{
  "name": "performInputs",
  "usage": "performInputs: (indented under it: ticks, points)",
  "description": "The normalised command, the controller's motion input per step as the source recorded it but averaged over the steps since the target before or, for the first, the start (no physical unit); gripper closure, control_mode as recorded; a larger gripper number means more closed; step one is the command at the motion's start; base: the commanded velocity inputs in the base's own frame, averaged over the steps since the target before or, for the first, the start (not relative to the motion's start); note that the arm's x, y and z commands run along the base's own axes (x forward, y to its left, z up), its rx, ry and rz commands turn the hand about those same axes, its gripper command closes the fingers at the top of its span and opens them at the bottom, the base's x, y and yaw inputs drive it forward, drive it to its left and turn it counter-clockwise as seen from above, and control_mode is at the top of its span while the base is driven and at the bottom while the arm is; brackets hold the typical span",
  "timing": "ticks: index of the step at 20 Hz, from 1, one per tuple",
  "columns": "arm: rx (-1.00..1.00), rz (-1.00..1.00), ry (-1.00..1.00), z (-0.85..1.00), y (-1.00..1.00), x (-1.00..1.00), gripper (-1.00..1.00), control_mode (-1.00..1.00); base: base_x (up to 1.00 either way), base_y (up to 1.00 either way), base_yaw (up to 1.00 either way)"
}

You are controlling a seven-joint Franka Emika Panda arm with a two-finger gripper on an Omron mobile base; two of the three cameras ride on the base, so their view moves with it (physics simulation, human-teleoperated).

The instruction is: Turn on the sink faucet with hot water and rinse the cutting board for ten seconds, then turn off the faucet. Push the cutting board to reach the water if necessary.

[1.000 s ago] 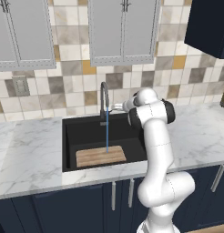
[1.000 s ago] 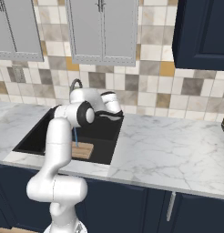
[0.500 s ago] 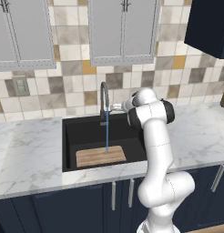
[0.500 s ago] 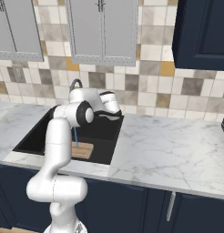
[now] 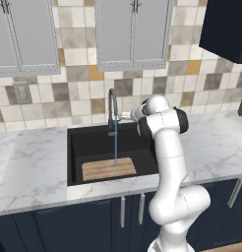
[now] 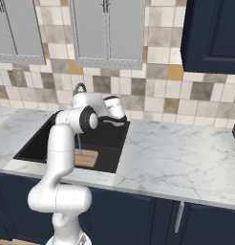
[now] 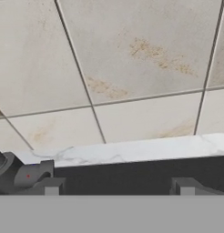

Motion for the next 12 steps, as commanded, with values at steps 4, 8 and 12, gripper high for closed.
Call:
performInputs:
  ticks: [4,8,12]
  points:
    - [0.00,0.00,0.00,0.00,0.34,0.00,-1.00,-1.00,0.00,0.00,0.00]
    - [0.00,0.00,0.00,0.00,0.37,0.00,-1.00,-1.00,0.00,0.00,0.00]
    - [0.00,0.00,0.00,0.00,0.38,0.00,-1.00,-1.00,0.00,0.00,0.00]
